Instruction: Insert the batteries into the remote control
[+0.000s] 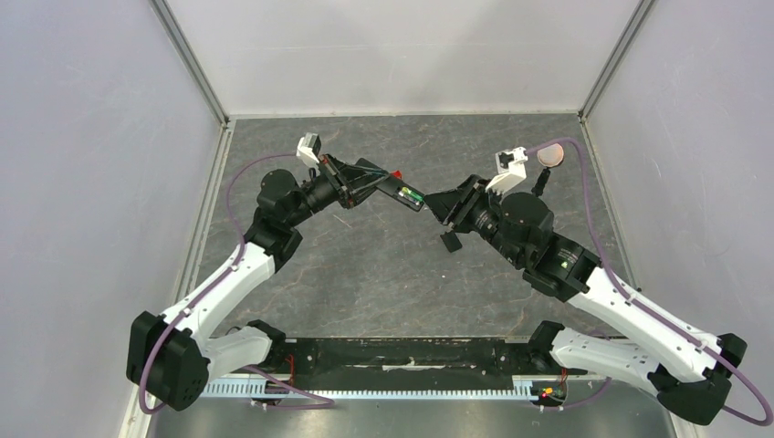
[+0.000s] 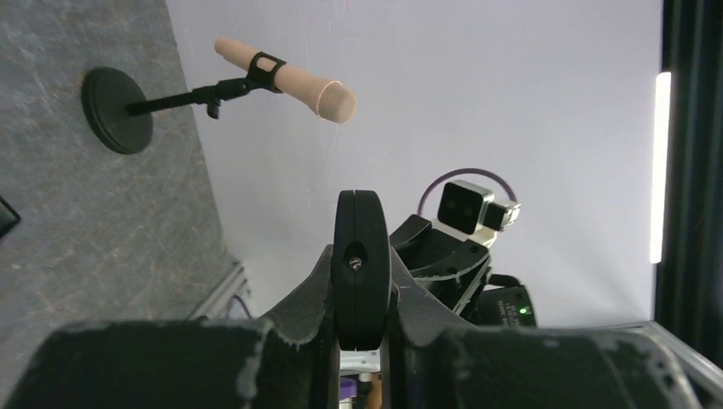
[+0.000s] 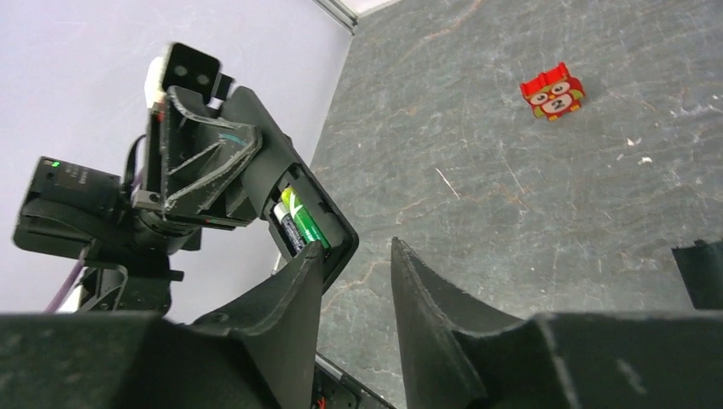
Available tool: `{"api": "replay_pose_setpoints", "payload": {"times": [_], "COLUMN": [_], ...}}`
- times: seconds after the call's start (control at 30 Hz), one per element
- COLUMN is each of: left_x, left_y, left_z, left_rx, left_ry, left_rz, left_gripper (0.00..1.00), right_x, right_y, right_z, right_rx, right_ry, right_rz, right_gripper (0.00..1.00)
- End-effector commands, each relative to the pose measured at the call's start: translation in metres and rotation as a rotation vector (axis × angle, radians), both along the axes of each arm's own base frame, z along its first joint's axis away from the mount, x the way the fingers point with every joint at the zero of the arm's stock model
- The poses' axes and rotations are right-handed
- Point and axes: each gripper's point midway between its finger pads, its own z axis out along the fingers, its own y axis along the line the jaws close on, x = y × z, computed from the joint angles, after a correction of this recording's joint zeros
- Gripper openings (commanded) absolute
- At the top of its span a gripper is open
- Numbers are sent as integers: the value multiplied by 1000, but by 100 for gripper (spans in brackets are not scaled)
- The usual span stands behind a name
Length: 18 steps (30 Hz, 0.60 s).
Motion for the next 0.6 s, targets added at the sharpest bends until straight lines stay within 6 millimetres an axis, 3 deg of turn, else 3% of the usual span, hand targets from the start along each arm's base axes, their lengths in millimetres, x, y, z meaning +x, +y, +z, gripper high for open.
{"api": "replay_pose_setpoints", "payload": {"times": [0.0,0.23,0.57], "left_x": [-23,-11,-10], "left_y": [-5,1,1], "left_z": [47,32,17], "left_rx": [7,88,170], "left_ry": [-233,-223,-245], "left_rz": [-71,8,6], "left_gripper": [2,2,2], "right_x": [-2,-4,-13], "right_y": [-1,-17,-19], "right_z": [-17,-6,34], "right_rx": [-91,-82,4], "right_ry": [54,35,-115], "right_rz": [10,-38,9], "right_gripper": [40,62,78]}}
